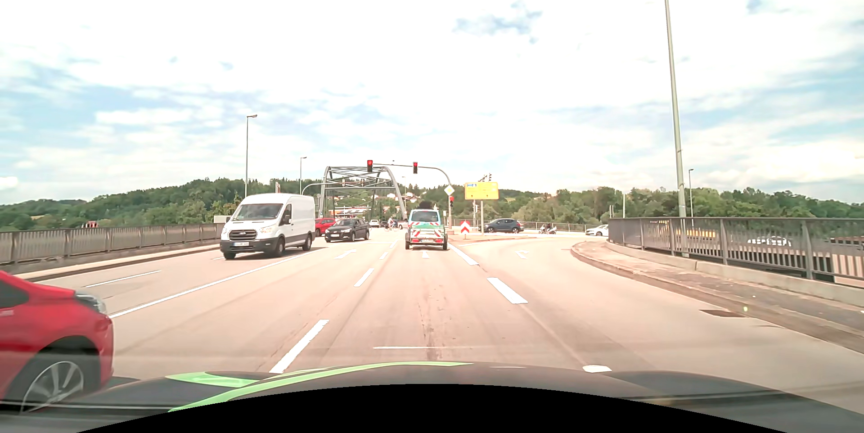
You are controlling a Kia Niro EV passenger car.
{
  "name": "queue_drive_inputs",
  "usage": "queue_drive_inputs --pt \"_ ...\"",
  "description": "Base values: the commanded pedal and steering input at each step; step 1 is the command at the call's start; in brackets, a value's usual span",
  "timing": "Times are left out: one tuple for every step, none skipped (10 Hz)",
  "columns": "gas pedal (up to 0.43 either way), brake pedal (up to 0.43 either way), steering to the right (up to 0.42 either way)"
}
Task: Follow the waypoints while adhering to traffic rules and regulations
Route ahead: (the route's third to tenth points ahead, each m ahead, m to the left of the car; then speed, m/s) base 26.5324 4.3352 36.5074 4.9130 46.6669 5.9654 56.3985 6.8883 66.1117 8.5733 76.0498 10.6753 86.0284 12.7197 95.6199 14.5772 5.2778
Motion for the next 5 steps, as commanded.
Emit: queue_drive_inputs --pt "0.0 0.201 -0.012" --pt "0.0 0.201 -0.012" --pt "0.0 0.195 -0.01" --pt "0.0 0.189 -0.008" --pt "0.0 0.183 -0.007"
